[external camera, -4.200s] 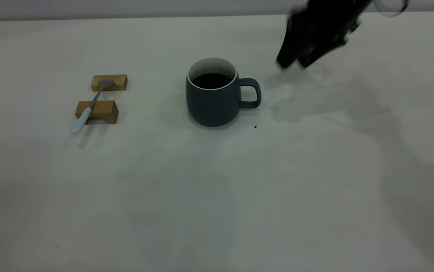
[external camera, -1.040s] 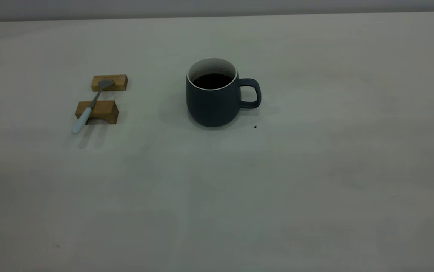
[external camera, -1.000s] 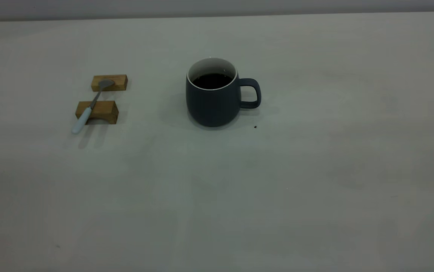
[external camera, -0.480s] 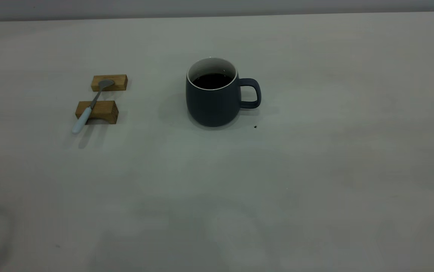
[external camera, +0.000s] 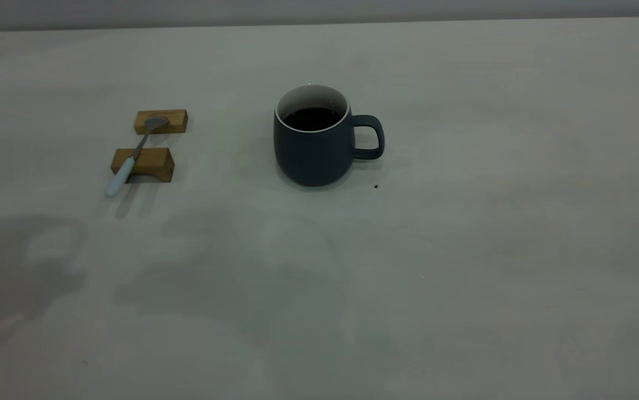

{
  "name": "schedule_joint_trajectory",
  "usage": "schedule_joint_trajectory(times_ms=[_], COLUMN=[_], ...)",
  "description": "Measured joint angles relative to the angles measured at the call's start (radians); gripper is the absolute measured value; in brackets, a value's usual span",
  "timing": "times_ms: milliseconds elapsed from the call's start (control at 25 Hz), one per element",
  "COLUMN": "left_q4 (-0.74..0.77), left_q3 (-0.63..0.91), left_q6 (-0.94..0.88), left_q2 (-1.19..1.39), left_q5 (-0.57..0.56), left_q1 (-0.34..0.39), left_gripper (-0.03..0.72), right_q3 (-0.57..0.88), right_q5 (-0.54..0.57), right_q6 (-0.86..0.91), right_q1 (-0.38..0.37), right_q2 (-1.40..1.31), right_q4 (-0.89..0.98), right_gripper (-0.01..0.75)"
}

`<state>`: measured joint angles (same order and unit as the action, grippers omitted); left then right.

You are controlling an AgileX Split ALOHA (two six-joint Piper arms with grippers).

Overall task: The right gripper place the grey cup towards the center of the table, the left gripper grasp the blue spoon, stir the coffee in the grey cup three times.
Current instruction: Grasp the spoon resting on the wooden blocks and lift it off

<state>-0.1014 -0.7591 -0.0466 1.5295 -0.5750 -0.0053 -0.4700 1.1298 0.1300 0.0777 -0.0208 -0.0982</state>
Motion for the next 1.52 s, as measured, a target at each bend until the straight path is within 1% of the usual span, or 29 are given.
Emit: schedule_joint_trajectory(times_ms=[160, 320, 560, 640, 800, 1080, 1520], left_q4=[-0.003, -0.012, -0.006, -0.006, -0.007, -0.010, 0.001], left_q3=[-0.083, -0.193, -0.322, -0.354, -0.403, -0.475, -0.514], left_q6=[0.008, 0.010, 0.012, 0.012, 0.012, 0.009, 0.008], left_q2=[0.169, 0.320, 0.480, 0.519, 0.578, 0.683, 0.763], left_q5=[0.045, 0.082, 0.072, 0.066, 0.044, 0.043, 0.086], left_q1=[-0.047, -0.057, -0.068, -0.075, -0.084, -0.108, -0.109], left_gripper=[0.541, 0.541, 0.544, 0.558, 0.586, 0.587, 0.587], right_q3=[0.000, 0.000, 0.000, 0.000, 0.000, 0.000, 0.000], right_q5=[0.000, 0.000, 0.000, 0.000, 0.000, 0.000, 0.000], right_q6=[0.000, 0.000, 0.000, 0.000, 0.000, 0.000, -0.001], right_q1=[0.000, 0.000, 0.000, 0.000, 0.000, 0.000, 0.000], right_q2=[0.000, 0.000, 0.000, 0.000, 0.000, 0.000, 0.000], right_q4=[0.000, 0.000, 0.000, 0.000, 0.000, 0.000, 0.000], right_gripper=[0.529, 0.529, 0.529, 0.529, 0.529, 0.529, 0.529])
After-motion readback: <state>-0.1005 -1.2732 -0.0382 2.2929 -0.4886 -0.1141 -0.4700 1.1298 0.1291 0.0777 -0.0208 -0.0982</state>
